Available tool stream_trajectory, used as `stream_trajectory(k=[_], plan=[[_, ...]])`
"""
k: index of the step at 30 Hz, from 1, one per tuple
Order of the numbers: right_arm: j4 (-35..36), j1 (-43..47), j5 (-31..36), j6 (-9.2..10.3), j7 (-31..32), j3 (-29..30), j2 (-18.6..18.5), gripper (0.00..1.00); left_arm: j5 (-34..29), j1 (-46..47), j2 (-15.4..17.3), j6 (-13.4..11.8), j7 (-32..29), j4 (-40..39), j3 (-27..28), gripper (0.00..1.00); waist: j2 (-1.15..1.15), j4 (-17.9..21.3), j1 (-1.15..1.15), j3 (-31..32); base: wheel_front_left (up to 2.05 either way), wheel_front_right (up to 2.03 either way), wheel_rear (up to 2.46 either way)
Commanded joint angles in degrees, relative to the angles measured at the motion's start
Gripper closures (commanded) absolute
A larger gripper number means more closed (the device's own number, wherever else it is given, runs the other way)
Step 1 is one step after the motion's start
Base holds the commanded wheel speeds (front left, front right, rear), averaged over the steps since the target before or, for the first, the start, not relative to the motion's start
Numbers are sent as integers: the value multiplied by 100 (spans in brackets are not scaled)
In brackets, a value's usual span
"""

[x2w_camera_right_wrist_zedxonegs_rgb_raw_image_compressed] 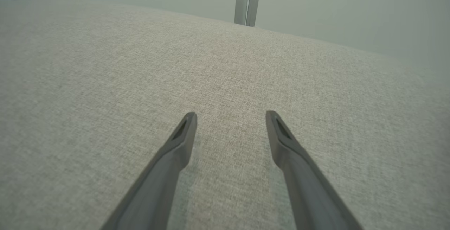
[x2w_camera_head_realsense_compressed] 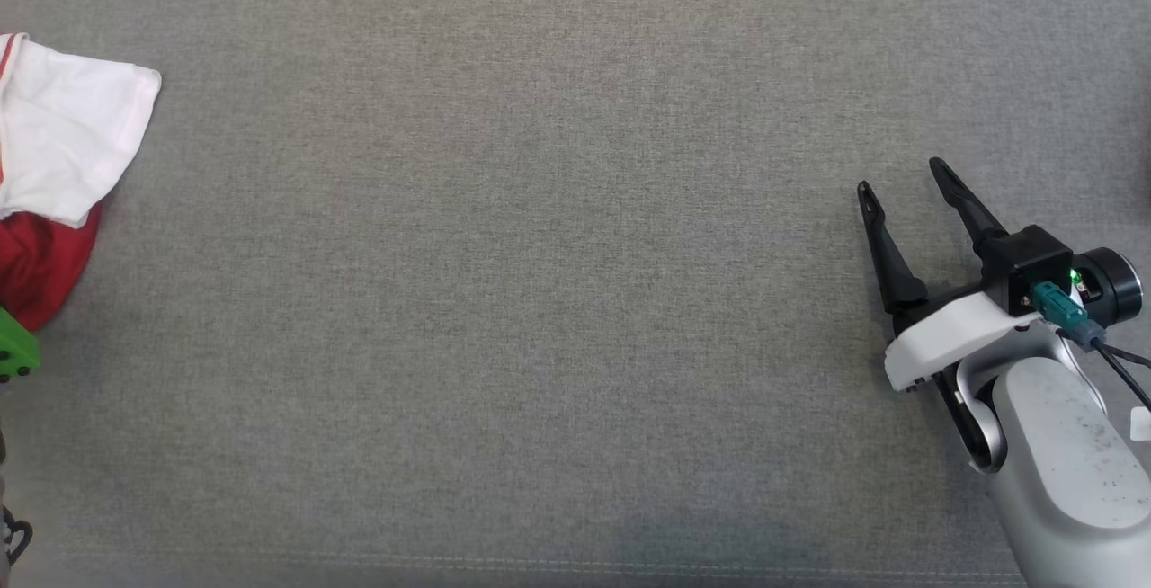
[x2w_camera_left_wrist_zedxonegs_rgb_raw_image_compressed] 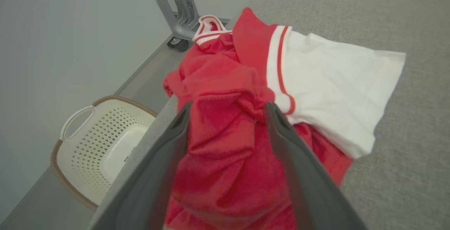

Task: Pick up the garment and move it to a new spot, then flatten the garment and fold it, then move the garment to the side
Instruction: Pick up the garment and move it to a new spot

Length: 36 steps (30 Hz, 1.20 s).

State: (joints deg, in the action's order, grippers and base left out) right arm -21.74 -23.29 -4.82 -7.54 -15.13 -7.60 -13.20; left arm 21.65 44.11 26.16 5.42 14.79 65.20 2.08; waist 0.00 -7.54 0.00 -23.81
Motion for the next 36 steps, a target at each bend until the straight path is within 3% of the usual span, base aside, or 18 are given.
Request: stream_trajectory(k=[1,2,3,4,12,19,23,27,36], plan=[[31,-14,24,11,-2,30,0,0,0,106,45,-39,37,46,4,0,0,115,0,-92,0,0,0],[31,-14,19,11,-1,28,1,0,-16,120,36,-40,33,108,-19,22,0,130,0,-95,0,0,0],[25,-14,10,11,-1,48,8,0,17,137,19,-36,34,138,3,80,0,141,0,-94,0,0,0],[13,-14,-4,11,-2,57,23,0,36,152,7,-51,37,170,24,100,0,154,0,-85,0,0,0],[-62,3,-115,11,-1,76,233,0,-290,-158,-174,104,40,-641,-137,100,0,263,0,161,0,0,0],[-124,86,-206,11,-2,62,483,0,-726,-398,-795,186,41,-1973,-477,100,0,428,0,449,0,0,0],[-126,129,-241,11,-1,102,585,0,-982,-485,-1296,209,42,-2643,-956,100,0,622,0,574,0,0,0],[-110,166,-265,11,-2,163,675,0,-986,-475,-1731,215,41,-3099,-1777,100,0,917,0,647,0,0,0],[-91,217,-323,10,-2,268,854,0,-537,-349,-2250,213,42,-3409,-3668,100,0,1768,0,747,0,0,0]])
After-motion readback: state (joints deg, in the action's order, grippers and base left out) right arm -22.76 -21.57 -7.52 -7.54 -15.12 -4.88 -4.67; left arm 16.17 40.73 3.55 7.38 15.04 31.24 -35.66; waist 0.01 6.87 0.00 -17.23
